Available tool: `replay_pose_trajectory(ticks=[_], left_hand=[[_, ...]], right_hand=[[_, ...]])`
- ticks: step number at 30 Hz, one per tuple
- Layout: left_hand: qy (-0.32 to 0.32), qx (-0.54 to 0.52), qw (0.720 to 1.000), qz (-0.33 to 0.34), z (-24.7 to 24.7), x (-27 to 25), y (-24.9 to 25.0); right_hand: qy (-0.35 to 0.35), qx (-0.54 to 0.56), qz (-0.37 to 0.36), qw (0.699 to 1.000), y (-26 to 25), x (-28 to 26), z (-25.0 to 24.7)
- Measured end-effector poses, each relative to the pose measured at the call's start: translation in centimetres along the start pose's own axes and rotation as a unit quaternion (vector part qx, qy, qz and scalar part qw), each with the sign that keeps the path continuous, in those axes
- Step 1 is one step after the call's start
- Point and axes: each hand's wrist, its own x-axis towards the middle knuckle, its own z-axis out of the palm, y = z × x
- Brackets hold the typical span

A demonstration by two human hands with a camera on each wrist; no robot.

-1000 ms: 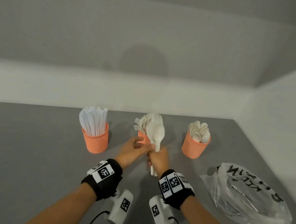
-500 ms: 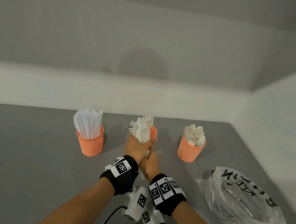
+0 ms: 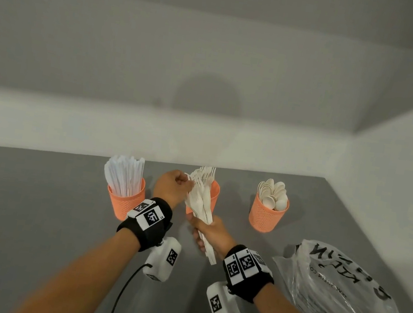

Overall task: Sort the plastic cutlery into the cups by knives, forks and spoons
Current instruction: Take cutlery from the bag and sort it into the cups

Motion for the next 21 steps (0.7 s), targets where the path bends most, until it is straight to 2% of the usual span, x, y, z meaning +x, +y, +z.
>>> replay_pose_trajectory(ticks=[5,8,14,21], left_hand=[[0.002,-0.044,0.999,-0.02,-0.1,0.4,-0.4],[0.014,-0.002,1.0,-0.003,-0.1,0.5,0.0],[0.03,0.064,0.997,0.01,-0.4,0.9,0.5],[0.065,-0.005,0.998,-0.002,-1.5,2.1,0.6]], right_hand=[[-0.057,0.077,0.049,0.994,-0.5,-0.3,-0.4],[-0.078,0.093,0.051,0.991,-0.6,-0.3,-0.4],[-0.041,0.057,0.034,0.997,-0.4,0.1,-0.4],[-0.039,0.035,0.004,0.999,-0.3,0.0,-0.3]])
